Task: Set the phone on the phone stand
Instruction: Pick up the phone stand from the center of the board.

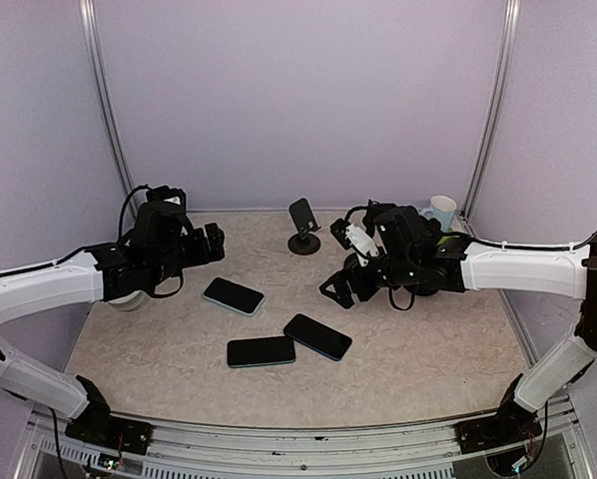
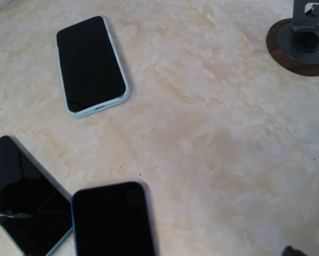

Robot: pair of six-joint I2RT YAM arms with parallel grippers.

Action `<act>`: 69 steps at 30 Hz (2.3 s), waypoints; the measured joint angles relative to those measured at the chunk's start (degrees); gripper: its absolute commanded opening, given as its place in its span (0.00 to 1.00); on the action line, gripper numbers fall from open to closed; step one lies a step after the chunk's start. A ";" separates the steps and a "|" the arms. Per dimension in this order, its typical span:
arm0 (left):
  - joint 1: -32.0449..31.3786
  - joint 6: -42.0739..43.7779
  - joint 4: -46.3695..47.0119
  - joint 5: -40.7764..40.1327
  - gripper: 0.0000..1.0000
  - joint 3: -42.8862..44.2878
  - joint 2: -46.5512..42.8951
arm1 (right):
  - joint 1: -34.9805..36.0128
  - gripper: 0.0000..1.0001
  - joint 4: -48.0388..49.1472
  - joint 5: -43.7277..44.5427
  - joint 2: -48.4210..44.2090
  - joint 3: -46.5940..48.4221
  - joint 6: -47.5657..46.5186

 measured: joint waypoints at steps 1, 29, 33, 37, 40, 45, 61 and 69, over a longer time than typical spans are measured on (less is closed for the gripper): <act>-0.02 0.00 0.15 0.07 0.99 0.00 0.17 | 0.00 1.00 -0.02 -0.09 0.17 0.15 0.00; -0.31 -1.31 0.35 1.75 0.99 0.00 1.75 | -0.15 1.00 -0.33 -3.52 1.44 1.16 1.05; -0.31 -1.73 0.35 1.75 0.99 0.00 2.01 | -0.15 1.00 -0.94 -4.48 2.86 2.29 1.03; -0.31 -2.03 0.33 1.73 0.99 0.00 2.03 | -0.15 1.00 -1.40 -4.83 3.50 2.49 1.03; -0.31 -2.23 0.31 1.73 0.99 0.00 2.03 | -0.15 1.00 -1.75 -4.98 3.69 2.49 1.03; 0.02 -2.99 0.26 1.77 0.99 0.00 2.03 | -0.15 1.00 -1.77 -5.16 3.93 2.49 1.03; 2.38 -5.11 0.26 4.79 0.99 -0.63 2.21 | -0.15 1.00 -1.99 -2.32 4.28 3.39 1.09; 2.38 -3.56 1.92 6.91 0.99 -0.20 5.51 | -0.15 1.00 -1.55 -1.86 5.81 11.28 0.83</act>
